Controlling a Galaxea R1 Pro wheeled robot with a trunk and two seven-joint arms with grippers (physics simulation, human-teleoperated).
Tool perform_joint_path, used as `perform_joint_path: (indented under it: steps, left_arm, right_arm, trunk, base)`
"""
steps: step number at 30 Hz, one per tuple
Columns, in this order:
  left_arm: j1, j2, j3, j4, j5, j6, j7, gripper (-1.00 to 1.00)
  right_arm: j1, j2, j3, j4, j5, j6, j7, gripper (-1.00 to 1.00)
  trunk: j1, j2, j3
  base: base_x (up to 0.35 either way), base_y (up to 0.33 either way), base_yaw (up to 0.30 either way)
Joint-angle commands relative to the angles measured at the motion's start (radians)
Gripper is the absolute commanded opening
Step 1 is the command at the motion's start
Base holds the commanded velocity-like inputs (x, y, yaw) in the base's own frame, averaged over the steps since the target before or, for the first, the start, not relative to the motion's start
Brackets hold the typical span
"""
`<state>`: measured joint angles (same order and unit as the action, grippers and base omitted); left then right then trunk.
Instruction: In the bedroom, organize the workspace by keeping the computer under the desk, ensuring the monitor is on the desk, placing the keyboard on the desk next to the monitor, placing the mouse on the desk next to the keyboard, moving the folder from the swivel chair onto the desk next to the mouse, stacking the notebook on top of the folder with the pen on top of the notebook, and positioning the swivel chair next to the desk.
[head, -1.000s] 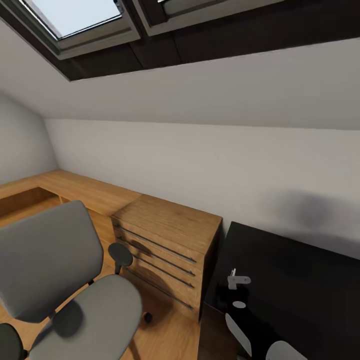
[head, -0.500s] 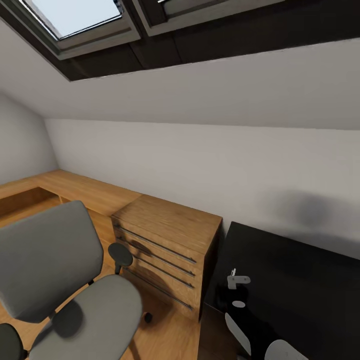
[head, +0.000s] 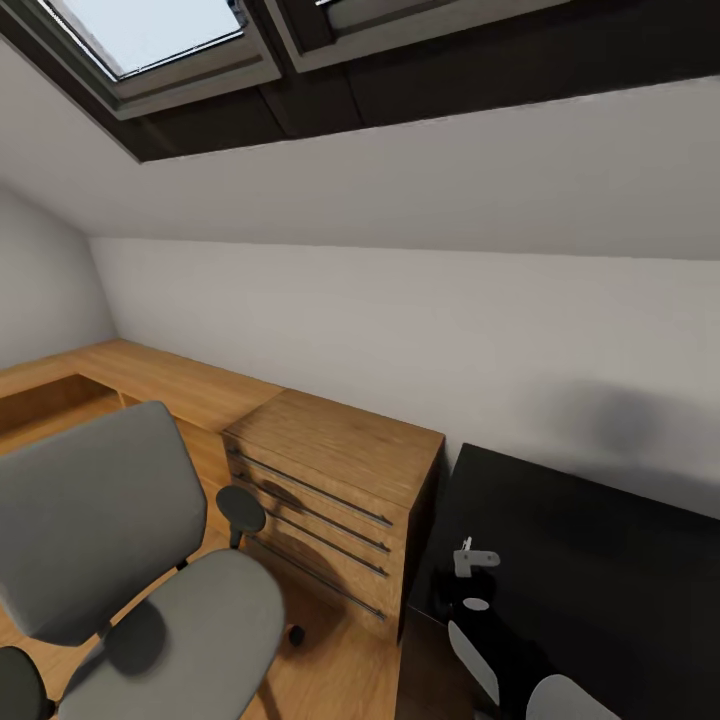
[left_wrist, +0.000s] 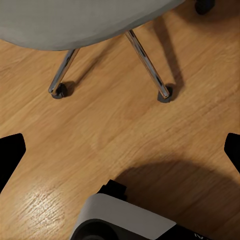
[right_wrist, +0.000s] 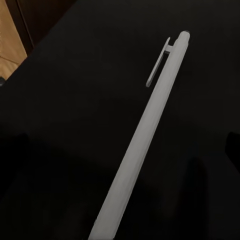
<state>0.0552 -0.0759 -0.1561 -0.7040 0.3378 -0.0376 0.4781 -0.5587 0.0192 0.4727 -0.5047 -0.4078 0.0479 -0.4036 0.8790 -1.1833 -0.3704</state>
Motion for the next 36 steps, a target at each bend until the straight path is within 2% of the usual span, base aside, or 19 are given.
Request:
perform_joint_path:
  steps: [1, 8, 16, 21, 31, 36]
  left_arm:
    - [0.000, 0.001, -0.004, -0.002, 0.010, -0.004, 0.006, 1.00]
    - [0.000, 0.001, -0.004, -0.002, 0.011, -0.004, 0.005, 1.00]
    - [0.000, 0.001, -0.005, -0.002, 0.012, -0.004, 0.005, 1.00]
    - [0.000, 0.001, -0.005, -0.002, 0.012, -0.004, 0.005, 1.00]
    - [0.000, 0.001, -0.005, -0.002, 0.012, -0.004, 0.005, 1.00]
    - [0.000, 0.001, -0.004, -0.002, 0.012, -0.004, 0.005, 1.00]
  right_arm:
    - [-0.001, -0.001, 0.007, 0.030, -0.017, 0.013, -0.008, 1.00]
    - [-0.004, -0.002, 0.007, 0.031, -0.042, 0.025, -0.008, 1.00]
    - [-0.004, -0.003, 0.005, 0.031, -0.050, 0.025, -0.008, 1.00]
    - [-0.004, -0.004, -0.011, 0.030, -0.052, 0.021, -0.004, 1.00]
    - [-0.004, -0.008, -0.140, 0.032, -0.060, 0.018, 0.086, 1.00]
    - [-0.004, -0.010, -0.189, 0.032, -0.060, 0.018, 0.117, 1.00]
  trunk:
    - [0.000, 0.000, -0.001]
    - [0.000, 0.000, -0.001]
    - [0.000, 0.000, -0.001]
    - [0.000, 0.000, -0.001]
    - [0.000, 0.000, -0.001]
    - [0.000, 0.000, -0.001]
  base:
    - [0.000, 0.000, 0.000]
    - [0.000, 0.000, 0.000]
    - [0.000, 0.000, 0.000]
    - [0.000, 0.000, 0.000]
    - [0.000, 0.000, 0.000]
    - [0.000, 0.000, 0.000]
